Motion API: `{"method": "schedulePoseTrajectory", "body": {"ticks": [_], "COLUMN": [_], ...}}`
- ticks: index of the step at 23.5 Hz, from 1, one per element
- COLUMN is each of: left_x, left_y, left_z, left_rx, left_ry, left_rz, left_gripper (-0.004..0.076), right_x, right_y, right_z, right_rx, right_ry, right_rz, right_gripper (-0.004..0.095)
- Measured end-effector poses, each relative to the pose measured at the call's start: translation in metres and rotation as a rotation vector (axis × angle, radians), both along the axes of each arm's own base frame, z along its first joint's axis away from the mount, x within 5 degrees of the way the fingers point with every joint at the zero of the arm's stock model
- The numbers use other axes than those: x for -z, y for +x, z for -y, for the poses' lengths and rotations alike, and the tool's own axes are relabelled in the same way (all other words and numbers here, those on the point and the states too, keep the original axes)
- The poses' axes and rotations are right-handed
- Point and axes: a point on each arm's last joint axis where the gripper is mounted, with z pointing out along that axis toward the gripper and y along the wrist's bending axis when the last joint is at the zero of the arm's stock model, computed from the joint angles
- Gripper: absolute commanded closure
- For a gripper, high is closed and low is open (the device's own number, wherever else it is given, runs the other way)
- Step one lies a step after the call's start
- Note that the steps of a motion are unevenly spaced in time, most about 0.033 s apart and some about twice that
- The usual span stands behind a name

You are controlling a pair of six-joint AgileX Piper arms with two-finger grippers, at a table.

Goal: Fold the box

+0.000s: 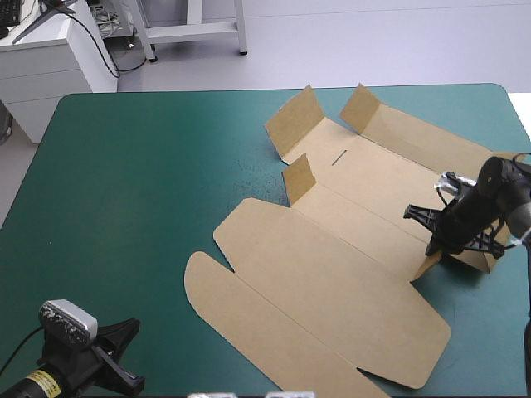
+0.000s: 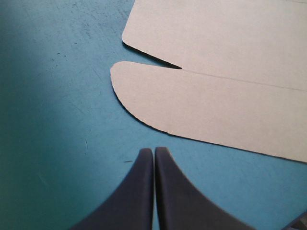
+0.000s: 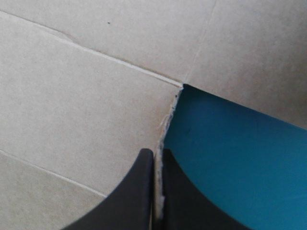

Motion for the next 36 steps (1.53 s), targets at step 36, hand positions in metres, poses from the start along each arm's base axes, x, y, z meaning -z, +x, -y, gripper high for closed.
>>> {"method": "schedulePoseTrajectory", "body": {"ticks": [36], "left_x": [-0.001], "left_y": [-0.003], "left_z": [0.005], "left_rx": [0.021], "left_ry": [-0.082], "left_rz": [-0.038], "left_gripper": [0.0732], "right_x": [-0.029], "right_y": [0.121], "right_z": [-0.253], "right_rx": [-1.987], "right_ry": [-0.288], "right_rz": [0.645], "right_gripper": [0.0927]}}
